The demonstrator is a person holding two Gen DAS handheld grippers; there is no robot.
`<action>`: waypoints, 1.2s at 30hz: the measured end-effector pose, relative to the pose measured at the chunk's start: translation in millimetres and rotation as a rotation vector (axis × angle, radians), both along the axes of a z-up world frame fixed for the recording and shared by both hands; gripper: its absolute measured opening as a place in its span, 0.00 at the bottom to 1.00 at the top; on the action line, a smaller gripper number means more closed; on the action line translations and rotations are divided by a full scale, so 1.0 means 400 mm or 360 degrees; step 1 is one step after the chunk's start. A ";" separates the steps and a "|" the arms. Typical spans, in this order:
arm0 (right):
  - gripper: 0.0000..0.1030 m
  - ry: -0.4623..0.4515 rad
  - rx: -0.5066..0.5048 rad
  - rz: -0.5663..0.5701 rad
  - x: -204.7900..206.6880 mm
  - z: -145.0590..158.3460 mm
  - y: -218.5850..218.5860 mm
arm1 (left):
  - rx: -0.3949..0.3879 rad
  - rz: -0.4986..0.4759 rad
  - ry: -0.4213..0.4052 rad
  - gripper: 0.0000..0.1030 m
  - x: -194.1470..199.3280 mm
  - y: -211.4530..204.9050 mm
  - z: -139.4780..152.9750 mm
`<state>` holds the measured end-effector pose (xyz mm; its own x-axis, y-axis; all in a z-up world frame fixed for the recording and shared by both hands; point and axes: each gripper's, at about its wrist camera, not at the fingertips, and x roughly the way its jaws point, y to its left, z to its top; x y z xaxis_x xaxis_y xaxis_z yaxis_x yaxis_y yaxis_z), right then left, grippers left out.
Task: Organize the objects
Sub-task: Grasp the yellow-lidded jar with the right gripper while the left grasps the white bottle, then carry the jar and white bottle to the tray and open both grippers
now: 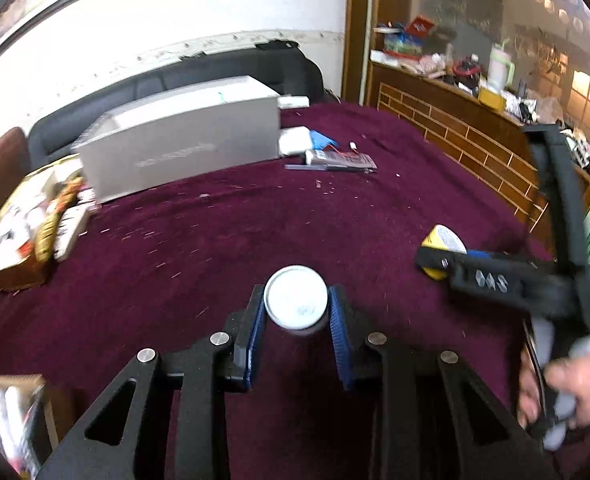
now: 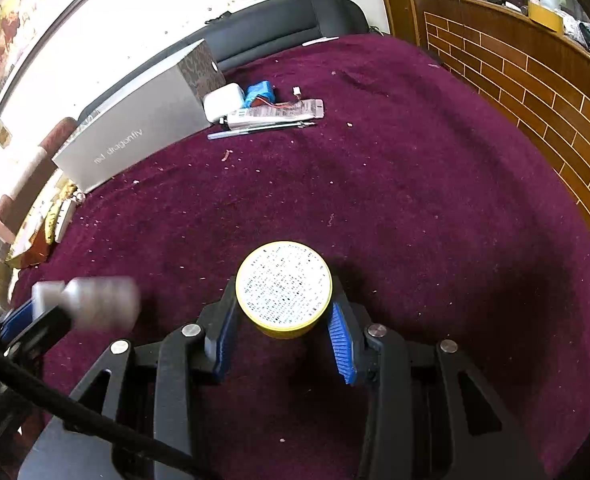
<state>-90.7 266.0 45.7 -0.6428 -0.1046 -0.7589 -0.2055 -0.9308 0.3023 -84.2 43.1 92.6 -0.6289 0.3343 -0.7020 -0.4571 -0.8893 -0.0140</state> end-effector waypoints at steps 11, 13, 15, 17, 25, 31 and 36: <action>0.36 0.0112 0.0131 0.0075 0.033 0.046 -0.078 | 0.0250 0.0286 0.0186 0.25 0.283 -0.329 0.144; 0.36 0.0136 0.0173 0.0098 0.056 0.065 -0.115 | 0.0295 0.0335 0.0217 0.25 0.334 -0.393 0.164; 0.37 0.0175 0.0149 0.0152 0.097 0.094 -0.159 | 0.0304 0.0387 0.0269 0.25 0.388 -0.456 0.182; 0.37 0.0226 0.0152 0.0220 0.144 0.131 -0.217 | 0.0287 0.0446 0.0328 0.25 0.440 -0.514 0.197; 0.37 0.0315 0.0024 0.0587 0.303 0.242 -0.457 | 0.0197 0.0694 0.0484 0.25 0.605 -0.709 0.196; 0.37 0.0153 -0.0112 0.0947 0.365 0.188 -0.681 | 0.0243 0.0766 0.0289 0.25 0.590 -0.795 0.087; 0.37 0.0029 -0.0155 0.1149 0.378 0.125 -0.835 | 0.0286 0.0806 0.0107 0.25 0.562 -0.837 -0.008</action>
